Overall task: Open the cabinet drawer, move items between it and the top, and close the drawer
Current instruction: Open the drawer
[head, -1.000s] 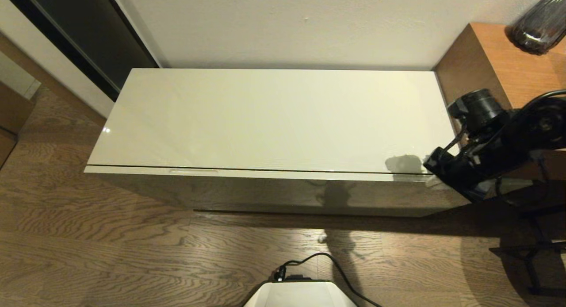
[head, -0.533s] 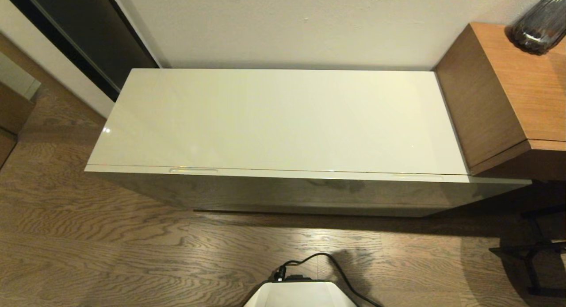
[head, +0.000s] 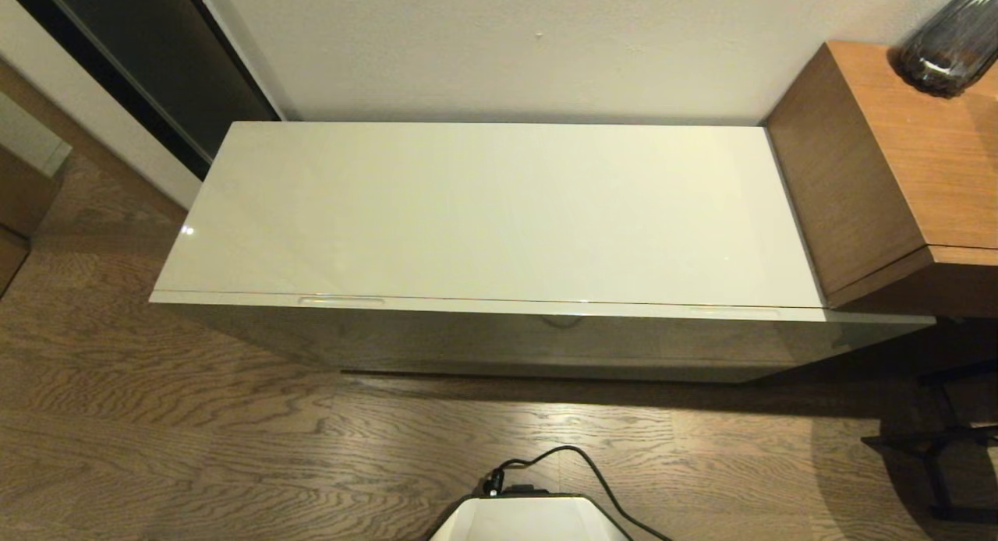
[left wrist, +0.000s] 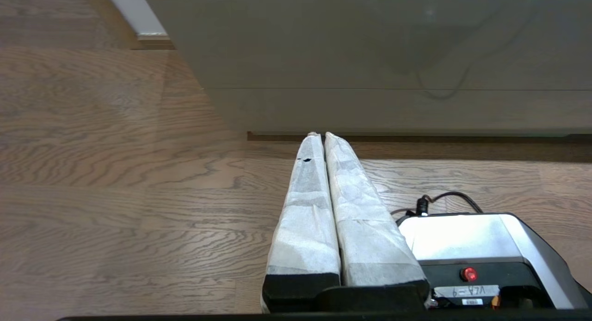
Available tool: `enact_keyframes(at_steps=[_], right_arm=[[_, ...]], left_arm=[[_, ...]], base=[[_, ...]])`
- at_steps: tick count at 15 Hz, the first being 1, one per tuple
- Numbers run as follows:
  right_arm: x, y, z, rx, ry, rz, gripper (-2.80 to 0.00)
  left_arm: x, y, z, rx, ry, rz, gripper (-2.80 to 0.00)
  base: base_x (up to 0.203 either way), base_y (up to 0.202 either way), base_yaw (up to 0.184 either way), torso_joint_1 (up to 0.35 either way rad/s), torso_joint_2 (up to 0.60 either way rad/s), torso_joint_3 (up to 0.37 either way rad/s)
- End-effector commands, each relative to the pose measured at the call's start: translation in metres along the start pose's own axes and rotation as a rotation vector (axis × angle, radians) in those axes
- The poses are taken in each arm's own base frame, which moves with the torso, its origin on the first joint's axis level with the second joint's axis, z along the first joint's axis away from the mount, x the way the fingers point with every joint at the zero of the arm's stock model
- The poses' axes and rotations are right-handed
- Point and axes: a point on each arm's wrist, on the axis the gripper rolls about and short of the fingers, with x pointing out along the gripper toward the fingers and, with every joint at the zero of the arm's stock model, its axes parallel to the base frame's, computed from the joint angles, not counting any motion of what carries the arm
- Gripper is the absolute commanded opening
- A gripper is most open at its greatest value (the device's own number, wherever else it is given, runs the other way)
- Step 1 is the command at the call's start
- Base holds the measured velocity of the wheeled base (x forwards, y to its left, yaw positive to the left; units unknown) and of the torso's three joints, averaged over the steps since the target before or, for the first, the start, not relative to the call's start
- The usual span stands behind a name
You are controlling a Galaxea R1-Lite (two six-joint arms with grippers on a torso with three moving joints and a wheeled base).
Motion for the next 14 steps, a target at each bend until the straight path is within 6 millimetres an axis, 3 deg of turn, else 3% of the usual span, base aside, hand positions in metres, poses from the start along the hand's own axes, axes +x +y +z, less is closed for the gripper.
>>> enact_keyframes(at_steps=[1,5,10,14], right_arm=[[0.009,-0.019,-0.042,-0.111,-0.121,0.01,-2.8],[0.051,-0.034,-0.073,-0.288,-0.429,0.083,-2.8],[0.115,-0.018,-0.056,-0.335,-0.84,0.046,-2.8],[0.157,-0.013,-0.063,-0.441,-0.94,0.166,-2.8]], left_arm=[[0.0,0.0,0.0,0.0,0.0,0.0,-2.8],[0.0,0.0,0.0,0.0,0.002,0.0,-2.8],[0.0,0.0,0.0,0.0,-0.001,0.0,-2.8],[0.0,0.0,0.0,-0.002,0.003,0.0,-2.8]], base=[[0.0,0.0,0.0,0.0,0.0,0.0],[0.0,0.0,0.0,0.0,0.0,0.0],[0.0,0.0,0.0,0.0,0.0,0.0],[0.0,0.0,0.0,0.0,0.0,0.0]])
